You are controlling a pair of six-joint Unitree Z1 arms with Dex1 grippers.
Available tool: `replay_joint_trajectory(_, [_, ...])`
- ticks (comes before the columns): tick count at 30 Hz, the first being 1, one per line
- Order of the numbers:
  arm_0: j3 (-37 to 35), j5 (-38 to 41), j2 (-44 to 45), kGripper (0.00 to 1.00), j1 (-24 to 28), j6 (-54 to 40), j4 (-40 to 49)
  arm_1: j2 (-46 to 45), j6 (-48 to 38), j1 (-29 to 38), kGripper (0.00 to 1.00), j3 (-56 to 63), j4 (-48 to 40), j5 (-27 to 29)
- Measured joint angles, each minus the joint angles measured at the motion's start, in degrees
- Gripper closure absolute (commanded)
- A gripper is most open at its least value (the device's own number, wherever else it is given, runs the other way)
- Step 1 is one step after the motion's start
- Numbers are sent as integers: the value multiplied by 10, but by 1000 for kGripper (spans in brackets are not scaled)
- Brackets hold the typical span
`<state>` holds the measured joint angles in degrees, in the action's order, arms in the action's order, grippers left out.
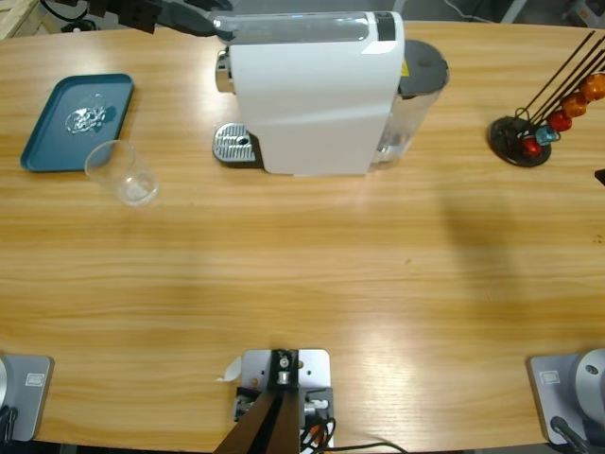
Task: Pour coffee
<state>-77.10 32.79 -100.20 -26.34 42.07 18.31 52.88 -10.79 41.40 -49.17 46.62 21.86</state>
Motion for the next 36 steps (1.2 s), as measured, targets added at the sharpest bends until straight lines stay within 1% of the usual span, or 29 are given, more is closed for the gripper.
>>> replay_joint_trajectory(1, [0,0,0,975,-1,0,0,0,0,0,115,0,0,0])
replay_joint_trajectory(5, [0,0,0,1000,-2,0,0,0,0,0,115,0,0,0])
replay_joint_trajectory(15, [0,0,0,1000,-2,-19,2,0,0,0,115,0,0,0])
replay_joint_trajectory(19, [-3,14,0,1000,-1,-20,2,0,0,0,119,0,0,0])
replay_joint_trajectory(21, [-12,17,0,1000,0,-20,3,0,0,0,119,0,0,0])
replay_joint_trajectory(25, [-75,39,3,1000,-13,-20,2,0,0,0,119,0,0,0])
replay_joint_trajectory(28, [-83,40,3,1000,-19,-20,2,0,0,0,119,0,0,0])
replay_joint_trajectory(29, [-83,40,3,969,-21,-20,2,0,0,0,119,0,0,0])
replay_joint_trajectory(30, [-85,41,3,705,-23,-20,1,0,0,0,119,0,0,0])
replay_joint_trajectory(32, [-90,54,3,258,-30,-20,-12,0,0,0,116,0,0,0])
replay_joint_trajectory(33, [-92,66,3,116,-36,-20,-27,0,0,0,115,0,0,0])
replay_joint_trajectory(34, [-94,78,3,30,-41,-20,-49,0,0,0,115,0,0,0])
replay_joint_trajectory(35, [-95,90,3,9,-45,-20,-73,0,0,0,115,0,0,0])
replay_joint_trajectory(36, [-97,97,3,9,-48,-22,-95,0,0,0,115,0,0,0])
